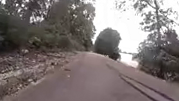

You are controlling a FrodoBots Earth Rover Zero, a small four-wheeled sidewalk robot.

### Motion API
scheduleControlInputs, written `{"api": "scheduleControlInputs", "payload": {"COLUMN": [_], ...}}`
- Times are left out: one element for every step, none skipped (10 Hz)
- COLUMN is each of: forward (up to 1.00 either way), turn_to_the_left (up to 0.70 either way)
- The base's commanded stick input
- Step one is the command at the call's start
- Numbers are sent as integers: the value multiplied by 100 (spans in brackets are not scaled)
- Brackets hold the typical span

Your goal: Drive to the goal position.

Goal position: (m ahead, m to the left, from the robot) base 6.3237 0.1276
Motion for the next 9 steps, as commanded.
{"api": "scheduleControlInputs", "payload": {"forward": [70, 70, 70, 70, 70, 70, 70, 70, 70], "turn_to_the_left": [0, 0, 0, 0, 0, 0, 0, 0, 0]}}
